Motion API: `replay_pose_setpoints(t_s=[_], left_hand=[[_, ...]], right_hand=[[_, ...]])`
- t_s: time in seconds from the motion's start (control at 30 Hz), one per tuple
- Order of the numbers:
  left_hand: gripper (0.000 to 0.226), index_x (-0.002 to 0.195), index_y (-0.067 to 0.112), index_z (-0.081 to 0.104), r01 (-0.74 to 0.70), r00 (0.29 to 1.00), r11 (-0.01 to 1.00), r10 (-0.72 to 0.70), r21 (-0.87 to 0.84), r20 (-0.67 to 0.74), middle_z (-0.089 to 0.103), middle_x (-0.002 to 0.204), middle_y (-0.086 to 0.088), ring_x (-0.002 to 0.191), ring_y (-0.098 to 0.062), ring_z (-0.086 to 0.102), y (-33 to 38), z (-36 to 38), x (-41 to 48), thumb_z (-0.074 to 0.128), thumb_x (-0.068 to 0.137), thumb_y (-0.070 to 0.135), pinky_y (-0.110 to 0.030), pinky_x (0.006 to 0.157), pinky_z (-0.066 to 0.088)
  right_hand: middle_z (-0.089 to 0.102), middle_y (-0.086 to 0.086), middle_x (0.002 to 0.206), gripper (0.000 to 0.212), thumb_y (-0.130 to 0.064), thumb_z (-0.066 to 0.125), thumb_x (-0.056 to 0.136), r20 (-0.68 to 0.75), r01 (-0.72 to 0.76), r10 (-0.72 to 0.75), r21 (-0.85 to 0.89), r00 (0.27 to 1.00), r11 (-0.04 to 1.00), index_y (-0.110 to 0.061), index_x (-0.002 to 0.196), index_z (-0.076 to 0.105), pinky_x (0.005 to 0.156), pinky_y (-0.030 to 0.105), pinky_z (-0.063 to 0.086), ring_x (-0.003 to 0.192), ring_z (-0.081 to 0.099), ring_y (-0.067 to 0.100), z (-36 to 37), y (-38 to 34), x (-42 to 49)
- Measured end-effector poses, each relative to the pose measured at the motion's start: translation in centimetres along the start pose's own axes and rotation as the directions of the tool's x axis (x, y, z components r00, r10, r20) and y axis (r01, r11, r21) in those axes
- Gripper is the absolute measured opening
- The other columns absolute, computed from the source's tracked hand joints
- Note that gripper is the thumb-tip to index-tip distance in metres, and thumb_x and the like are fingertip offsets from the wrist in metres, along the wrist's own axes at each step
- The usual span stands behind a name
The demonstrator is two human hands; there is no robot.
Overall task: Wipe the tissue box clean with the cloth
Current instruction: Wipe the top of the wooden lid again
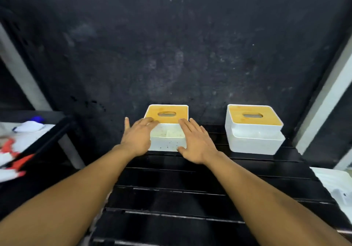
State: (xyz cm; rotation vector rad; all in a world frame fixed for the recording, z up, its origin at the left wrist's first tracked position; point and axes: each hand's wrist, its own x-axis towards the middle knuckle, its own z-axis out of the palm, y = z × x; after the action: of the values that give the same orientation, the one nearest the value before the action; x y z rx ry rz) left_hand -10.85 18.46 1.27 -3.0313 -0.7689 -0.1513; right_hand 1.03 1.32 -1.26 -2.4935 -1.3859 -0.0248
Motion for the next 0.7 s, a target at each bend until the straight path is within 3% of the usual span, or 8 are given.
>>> replay_pose_setpoints(t_s=[0.17,0.5,0.7], left_hand=[[0.078,0.151,0.037,0.028,-0.054,0.998,0.998,0.054,-0.019,-0.028,0.026,0.157,0.010,0.135,-0.021,0.036,0.0,-0.2,-2.4,0.051,0.086,0.002,-0.056,0.120,0.000],[0.078,0.147,0.044,0.035,-0.088,0.992,0.987,0.074,-0.137,-0.103,0.032,0.153,0.017,0.133,-0.014,0.037,4.1,-0.6,-17.2,0.050,0.084,0.000,-0.051,0.119,0.013],[0.078,0.138,0.035,0.054,-0.106,0.969,0.975,0.057,-0.196,-0.242,0.051,0.141,0.009,0.127,-0.020,0.050,7.0,0.8,-28.2,0.065,0.071,-0.003,-0.061,0.108,0.033]], right_hand=[[0.003,-0.005,0.164,0.084,-0.038,0.060,0.090,-0.050,-0.049,0.048,-0.026,0.998,0.998,-0.023,0.154,0.008,0.122,0.047,0.009,0.151,-0.003,0.020,0.8,-0.9,-1.8],[0.014,-0.011,0.161,0.078,-0.036,0.065,0.085,-0.087,-0.089,0.096,0.088,0.992,0.992,-0.028,0.150,0.023,0.123,0.045,0.010,0.151,0.001,0.017,-0.3,-3.9,-17.6],[0.018,-0.013,0.159,0.076,-0.035,0.067,0.083,-0.106,-0.092,0.105,0.118,0.989,0.989,-0.030,0.148,0.027,0.123,0.046,0.009,0.151,0.002,0.014,-1.2,-6.9,-27.5]])
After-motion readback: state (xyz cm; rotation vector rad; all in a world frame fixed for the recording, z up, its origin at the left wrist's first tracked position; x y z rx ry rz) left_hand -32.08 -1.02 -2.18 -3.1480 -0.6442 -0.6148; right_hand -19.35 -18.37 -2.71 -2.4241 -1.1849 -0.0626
